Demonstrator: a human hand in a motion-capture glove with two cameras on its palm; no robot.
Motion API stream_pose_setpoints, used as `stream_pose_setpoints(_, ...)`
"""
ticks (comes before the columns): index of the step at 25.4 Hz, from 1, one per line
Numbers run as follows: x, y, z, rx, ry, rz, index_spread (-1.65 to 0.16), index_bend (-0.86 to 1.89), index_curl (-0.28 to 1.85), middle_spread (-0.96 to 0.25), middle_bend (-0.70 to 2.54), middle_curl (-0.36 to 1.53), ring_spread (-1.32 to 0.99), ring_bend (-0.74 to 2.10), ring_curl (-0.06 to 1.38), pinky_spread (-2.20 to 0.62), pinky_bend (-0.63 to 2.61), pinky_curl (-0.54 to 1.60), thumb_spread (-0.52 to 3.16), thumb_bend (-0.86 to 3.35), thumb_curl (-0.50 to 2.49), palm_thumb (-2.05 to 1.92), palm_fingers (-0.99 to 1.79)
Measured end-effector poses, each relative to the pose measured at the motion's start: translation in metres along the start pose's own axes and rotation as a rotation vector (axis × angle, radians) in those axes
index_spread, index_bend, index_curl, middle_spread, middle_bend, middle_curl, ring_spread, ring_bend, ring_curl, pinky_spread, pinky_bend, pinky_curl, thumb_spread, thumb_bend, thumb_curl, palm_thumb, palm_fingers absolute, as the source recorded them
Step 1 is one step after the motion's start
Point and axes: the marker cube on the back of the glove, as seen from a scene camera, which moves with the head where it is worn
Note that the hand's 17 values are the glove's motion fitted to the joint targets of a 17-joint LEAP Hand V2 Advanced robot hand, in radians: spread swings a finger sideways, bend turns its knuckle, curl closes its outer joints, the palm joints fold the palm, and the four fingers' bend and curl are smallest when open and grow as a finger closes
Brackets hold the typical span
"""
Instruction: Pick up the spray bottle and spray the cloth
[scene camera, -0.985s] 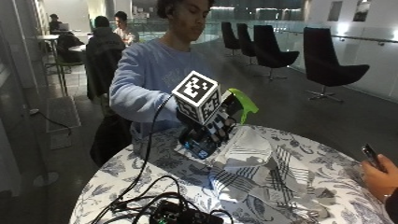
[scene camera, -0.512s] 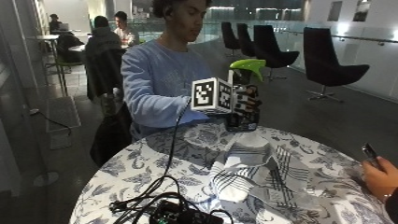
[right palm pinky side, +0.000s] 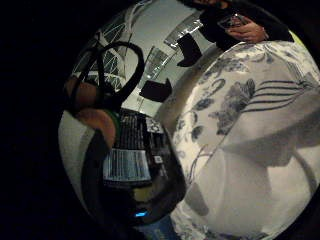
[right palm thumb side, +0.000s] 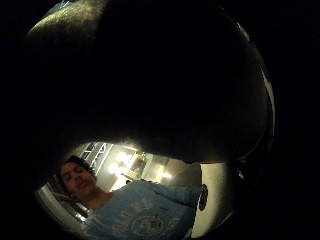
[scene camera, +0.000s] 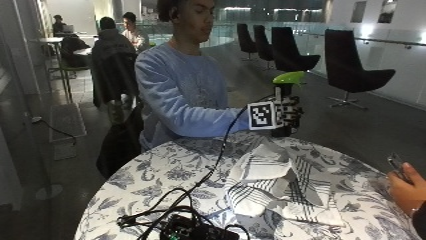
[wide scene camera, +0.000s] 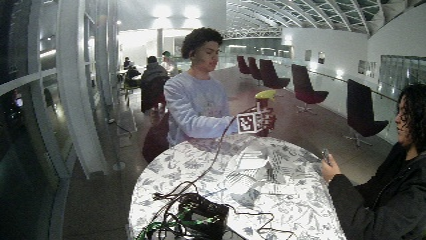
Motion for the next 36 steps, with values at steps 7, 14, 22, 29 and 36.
stream_pose_setpoints(7,0.027,0.006,0.036,0.002,0.032,0.023,-0.25,0.14,0.35,-0.07,0.23,0.44,-0.05,0.50,0.39,-0.13,0.42,0.39,0.79,-0.03,0.61,0.93,1.15)
stream_pose_setpoints(14,0.031,0.030,0.045,-0.219,0.059,0.024,-0.25,0.15,0.36,-0.07,0.24,0.44,-0.05,0.48,0.39,-0.12,0.38,0.39,0.85,-0.03,0.59,0.92,1.15)
stream_pose_setpoints(22,0.026,0.044,0.006,-0.145,-0.012,0.009,-0.28,0.08,0.33,-0.07,0.26,0.45,-0.05,0.44,0.39,-0.02,0.29,0.38,0.95,-0.02,0.55,0.90,0.92)
stream_pose_setpoints(29,0.003,0.105,-0.096,-0.145,0.156,-0.064,-0.30,0.10,0.30,-0.07,0.27,0.44,-0.04,0.43,0.38,0.02,0.25,0.36,1.00,-0.02,0.53,0.89,0.92)
stream_pose_setpoints(36,0.000,0.173,-0.175,-0.140,0.413,-0.094,-0.31,0.13,0.30,-0.06,0.28,0.44,-0.04,0.37,0.36,0.07,0.20,0.35,1.04,-0.02,0.51,0.86,0.88)
